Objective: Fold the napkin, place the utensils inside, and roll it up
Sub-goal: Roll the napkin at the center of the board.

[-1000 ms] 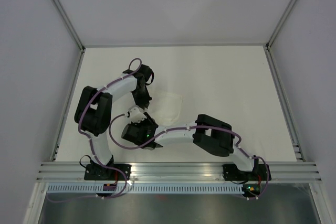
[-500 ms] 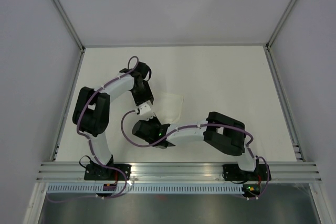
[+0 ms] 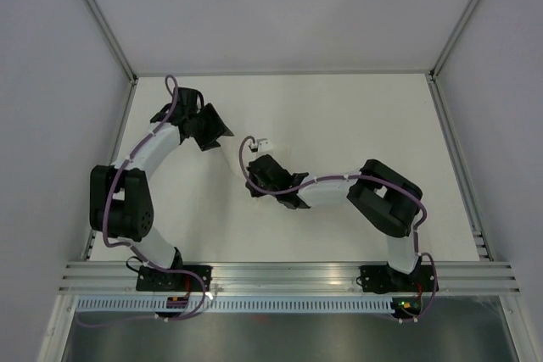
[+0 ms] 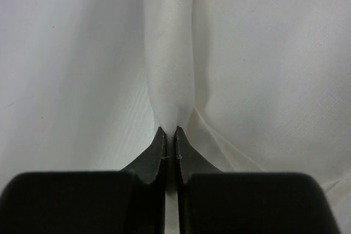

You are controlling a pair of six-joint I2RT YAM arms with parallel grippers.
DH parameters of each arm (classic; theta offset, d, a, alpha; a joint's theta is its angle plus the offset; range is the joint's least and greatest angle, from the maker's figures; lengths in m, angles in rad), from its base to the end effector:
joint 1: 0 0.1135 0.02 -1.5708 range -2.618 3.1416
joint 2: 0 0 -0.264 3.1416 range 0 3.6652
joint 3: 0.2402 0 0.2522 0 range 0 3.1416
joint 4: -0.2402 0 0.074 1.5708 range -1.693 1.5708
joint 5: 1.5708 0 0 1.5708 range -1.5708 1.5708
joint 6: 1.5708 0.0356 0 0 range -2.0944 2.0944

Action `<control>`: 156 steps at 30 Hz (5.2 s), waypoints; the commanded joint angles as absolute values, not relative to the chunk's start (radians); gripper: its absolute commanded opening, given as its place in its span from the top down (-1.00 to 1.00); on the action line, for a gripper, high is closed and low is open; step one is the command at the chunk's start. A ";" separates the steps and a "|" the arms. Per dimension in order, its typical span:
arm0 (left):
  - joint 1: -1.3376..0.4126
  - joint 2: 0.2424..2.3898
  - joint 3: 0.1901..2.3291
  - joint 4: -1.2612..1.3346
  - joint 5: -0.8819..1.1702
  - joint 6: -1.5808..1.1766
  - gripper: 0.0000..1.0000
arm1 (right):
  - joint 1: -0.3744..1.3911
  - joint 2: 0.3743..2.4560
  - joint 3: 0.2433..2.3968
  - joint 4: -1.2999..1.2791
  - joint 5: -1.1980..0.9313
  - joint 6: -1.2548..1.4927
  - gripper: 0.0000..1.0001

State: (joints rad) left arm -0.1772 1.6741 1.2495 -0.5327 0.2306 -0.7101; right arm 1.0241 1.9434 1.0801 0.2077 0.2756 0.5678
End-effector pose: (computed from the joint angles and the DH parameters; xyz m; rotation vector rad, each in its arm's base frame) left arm 0.3507 -0.0711 0.2410 -0.5957 2.5468 -0.6288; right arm 0.2197 0.3424 0.1462 -0.3598 2.2304 0.5745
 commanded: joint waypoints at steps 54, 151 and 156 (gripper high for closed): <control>-0.275 1.808 1.081 -0.492 0.135 -0.715 0.95 | 0.794 1.879 0.982 -0.047 0.032 0.588 -0.06; -0.212 1.585 1.077 -0.269 0.380 -0.727 -0.09 | 0.971 1.965 1.085 0.047 0.051 0.586 0.99; -0.209 1.548 0.962 -0.140 0.428 -0.756 -0.09 | 0.882 1.996 1.016 0.150 -0.151 0.638 0.99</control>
State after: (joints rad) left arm -0.2062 1.5829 1.0279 -0.2672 0.3546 -0.7212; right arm 0.9154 1.9263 1.0866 0.1513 0.0753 0.5911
